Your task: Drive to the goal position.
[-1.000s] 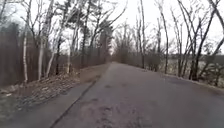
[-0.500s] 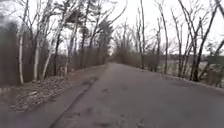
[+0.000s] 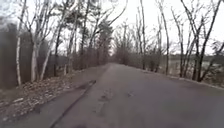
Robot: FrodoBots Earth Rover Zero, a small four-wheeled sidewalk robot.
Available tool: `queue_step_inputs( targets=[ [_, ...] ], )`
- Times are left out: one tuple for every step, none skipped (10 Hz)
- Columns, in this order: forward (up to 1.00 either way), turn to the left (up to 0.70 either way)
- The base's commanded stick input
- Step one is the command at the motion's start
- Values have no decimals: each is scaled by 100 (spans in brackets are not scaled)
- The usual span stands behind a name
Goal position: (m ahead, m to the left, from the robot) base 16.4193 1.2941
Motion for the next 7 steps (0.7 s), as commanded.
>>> queue_step_inputs(
  targets=[
    [70, 0],
    [70, 0],
    [70, 0],
    [70, 0],
    [70, -10],
    [70, -21],
    [70, -32]
  ],
)
